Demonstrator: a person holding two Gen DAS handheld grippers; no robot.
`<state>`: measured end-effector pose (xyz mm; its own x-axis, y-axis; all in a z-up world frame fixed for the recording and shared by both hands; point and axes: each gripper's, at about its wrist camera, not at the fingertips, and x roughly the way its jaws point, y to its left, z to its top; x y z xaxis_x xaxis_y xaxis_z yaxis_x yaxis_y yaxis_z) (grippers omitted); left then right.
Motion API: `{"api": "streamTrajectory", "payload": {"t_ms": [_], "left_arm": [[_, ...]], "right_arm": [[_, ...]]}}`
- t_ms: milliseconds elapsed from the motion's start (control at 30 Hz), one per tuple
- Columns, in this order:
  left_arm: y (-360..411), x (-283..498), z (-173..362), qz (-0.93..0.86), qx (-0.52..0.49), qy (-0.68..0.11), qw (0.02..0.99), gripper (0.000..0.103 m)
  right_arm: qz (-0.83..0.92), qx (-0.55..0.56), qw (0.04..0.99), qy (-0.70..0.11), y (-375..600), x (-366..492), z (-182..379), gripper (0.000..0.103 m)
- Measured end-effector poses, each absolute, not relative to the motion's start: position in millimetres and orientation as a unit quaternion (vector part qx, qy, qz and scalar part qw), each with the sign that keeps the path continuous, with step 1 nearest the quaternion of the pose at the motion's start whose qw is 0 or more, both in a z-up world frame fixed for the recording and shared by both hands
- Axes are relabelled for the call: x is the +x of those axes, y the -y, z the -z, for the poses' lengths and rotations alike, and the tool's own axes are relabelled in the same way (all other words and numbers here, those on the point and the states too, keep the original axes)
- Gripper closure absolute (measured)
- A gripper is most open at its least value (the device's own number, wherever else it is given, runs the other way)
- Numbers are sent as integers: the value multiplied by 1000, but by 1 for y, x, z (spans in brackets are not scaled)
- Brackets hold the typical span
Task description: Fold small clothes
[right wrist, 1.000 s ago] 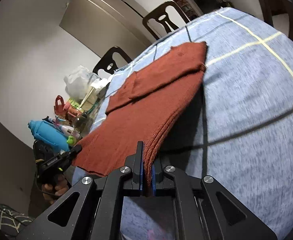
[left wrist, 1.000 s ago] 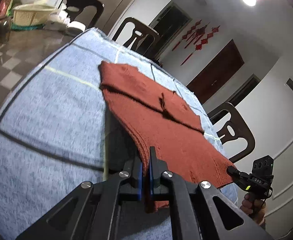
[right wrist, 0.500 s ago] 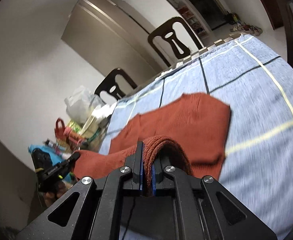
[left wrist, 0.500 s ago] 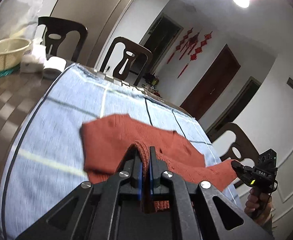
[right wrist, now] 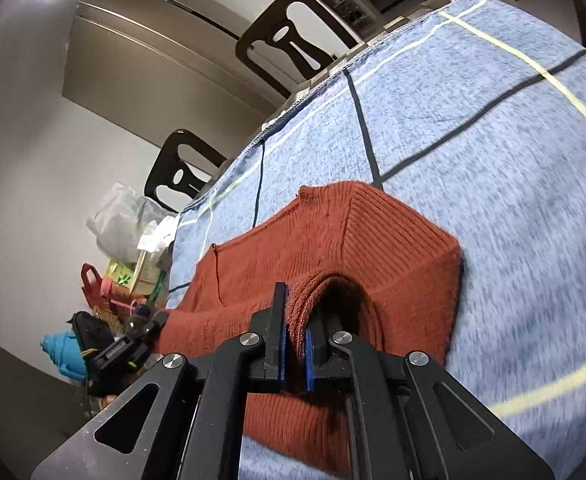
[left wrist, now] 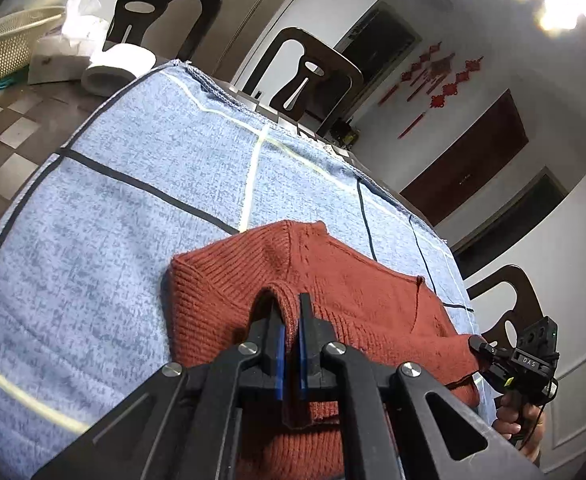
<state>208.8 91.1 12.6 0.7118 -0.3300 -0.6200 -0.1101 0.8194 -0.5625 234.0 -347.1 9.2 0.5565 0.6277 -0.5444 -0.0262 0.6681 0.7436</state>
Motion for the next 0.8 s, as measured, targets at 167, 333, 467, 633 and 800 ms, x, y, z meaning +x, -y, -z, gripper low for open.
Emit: {"api": "streamTrajectory", "payload": {"t_ms": [167, 333, 467, 633, 800], "left_arm": [[-94, 220, -5, 69, -321, -383, 863, 96], [-105, 224, -7, 67, -357, -379, 851, 92], [-116, 220, -15, 38, -354, -360, 862, 78], [-120, 215, -26, 27, -314, -355, 880, 68], [-97, 237, -16, 37, -251, -405, 878, 68]], "right_arm": [[-200, 378, 784, -450, 354, 260, 7, 91], [-208, 426, 775, -418, 365, 267, 9, 81], [-192, 424, 793, -393, 371, 268, -1, 78], [-189, 355, 832, -382, 368, 263, -21, 78], [-176, 265, 846, -429, 349, 271, -14, 78]]}}
